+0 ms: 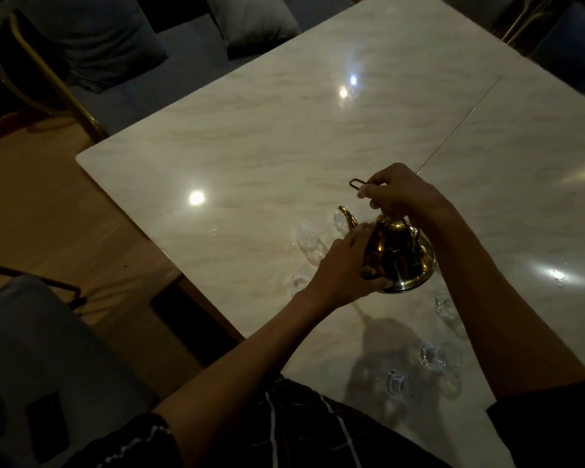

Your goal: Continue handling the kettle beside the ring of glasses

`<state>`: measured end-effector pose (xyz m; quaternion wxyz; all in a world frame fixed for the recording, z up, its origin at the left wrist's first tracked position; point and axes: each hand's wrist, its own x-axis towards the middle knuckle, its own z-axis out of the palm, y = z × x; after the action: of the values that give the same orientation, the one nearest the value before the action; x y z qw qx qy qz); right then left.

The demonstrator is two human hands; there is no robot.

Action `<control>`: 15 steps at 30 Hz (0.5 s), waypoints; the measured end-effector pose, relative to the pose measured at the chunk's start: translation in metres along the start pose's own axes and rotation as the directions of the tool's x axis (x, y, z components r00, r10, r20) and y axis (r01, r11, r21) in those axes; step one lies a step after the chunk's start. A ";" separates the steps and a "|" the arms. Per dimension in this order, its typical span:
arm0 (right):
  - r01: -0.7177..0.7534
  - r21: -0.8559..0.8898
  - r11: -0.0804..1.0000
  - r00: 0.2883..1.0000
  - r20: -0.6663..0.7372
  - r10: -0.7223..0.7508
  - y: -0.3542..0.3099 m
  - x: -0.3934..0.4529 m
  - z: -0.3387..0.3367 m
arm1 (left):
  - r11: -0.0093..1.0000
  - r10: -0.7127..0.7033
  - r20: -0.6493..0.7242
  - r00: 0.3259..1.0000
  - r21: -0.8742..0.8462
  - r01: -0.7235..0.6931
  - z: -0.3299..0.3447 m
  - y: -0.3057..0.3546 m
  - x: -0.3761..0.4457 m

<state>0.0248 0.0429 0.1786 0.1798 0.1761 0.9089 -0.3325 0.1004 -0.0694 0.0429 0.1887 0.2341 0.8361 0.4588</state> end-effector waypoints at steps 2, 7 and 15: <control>0.000 -0.002 1.000 1.000 0.003 0.000 0.000 0.000 0.000 | 1.000 0.008 -0.006 1.000 0.000 -0.008 0.000 0.000 0.000; -0.009 -0.014 1.000 1.000 0.014 0.009 -0.001 0.002 0.000 | 1.000 0.018 -0.013 1.000 0.003 -0.018 -0.003 0.002 -0.002; -0.016 -0.011 1.000 1.000 0.022 0.016 -0.001 0.004 0.000 | 1.000 0.004 0.001 1.000 0.007 -0.004 -0.003 0.003 -0.001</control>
<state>0.0212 0.0432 0.1777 0.1934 0.1789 0.9073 -0.3278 0.1003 -0.0708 0.0472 0.1874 0.2366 0.8372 0.4561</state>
